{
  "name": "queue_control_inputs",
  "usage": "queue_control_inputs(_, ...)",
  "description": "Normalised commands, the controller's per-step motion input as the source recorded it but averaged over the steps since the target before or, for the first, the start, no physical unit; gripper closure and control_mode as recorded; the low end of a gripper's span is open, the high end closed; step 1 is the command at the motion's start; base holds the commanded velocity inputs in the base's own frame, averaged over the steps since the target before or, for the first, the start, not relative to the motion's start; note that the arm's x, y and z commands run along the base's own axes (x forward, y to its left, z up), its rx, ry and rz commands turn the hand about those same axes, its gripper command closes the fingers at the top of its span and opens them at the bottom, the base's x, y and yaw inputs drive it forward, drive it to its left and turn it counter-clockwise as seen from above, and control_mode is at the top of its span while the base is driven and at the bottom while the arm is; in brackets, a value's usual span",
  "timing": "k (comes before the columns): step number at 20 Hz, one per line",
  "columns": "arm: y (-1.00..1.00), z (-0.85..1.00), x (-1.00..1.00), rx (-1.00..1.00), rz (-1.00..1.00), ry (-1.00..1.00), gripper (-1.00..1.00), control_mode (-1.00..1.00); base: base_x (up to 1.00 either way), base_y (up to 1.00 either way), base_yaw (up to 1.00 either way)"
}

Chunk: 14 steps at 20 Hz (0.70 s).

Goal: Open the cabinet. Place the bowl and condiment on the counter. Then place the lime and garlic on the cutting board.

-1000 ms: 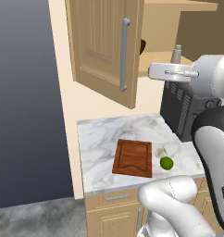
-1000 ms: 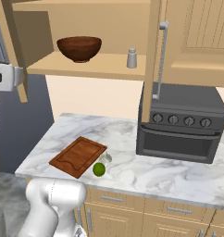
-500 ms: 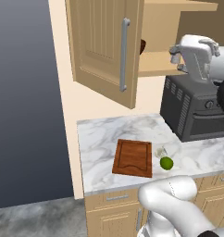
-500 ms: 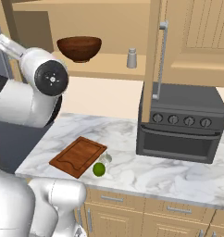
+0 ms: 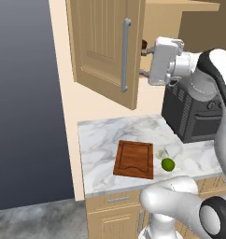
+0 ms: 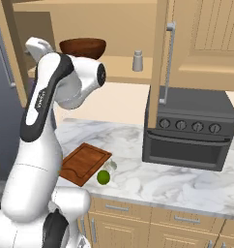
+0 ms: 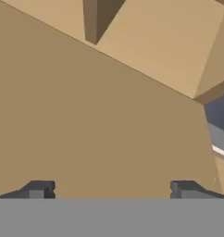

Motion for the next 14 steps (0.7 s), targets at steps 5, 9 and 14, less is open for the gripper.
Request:
queue_control_inputs(5,0.99,-0.40,0.52,0.00,0.49,0.05,-1.00,-1.00,0.00,0.00,0.00)
queue_control_inputs(9,1.00,-0.23,-0.11,-0.23,0.45,-0.02,-1.00,-1.00,0.00,0.00,0.00)
queue_control_inputs(14,1.00,-0.01,-0.20,-0.43,0.16,-0.18,-1.00,-1.00,0.00,0.00,0.00)
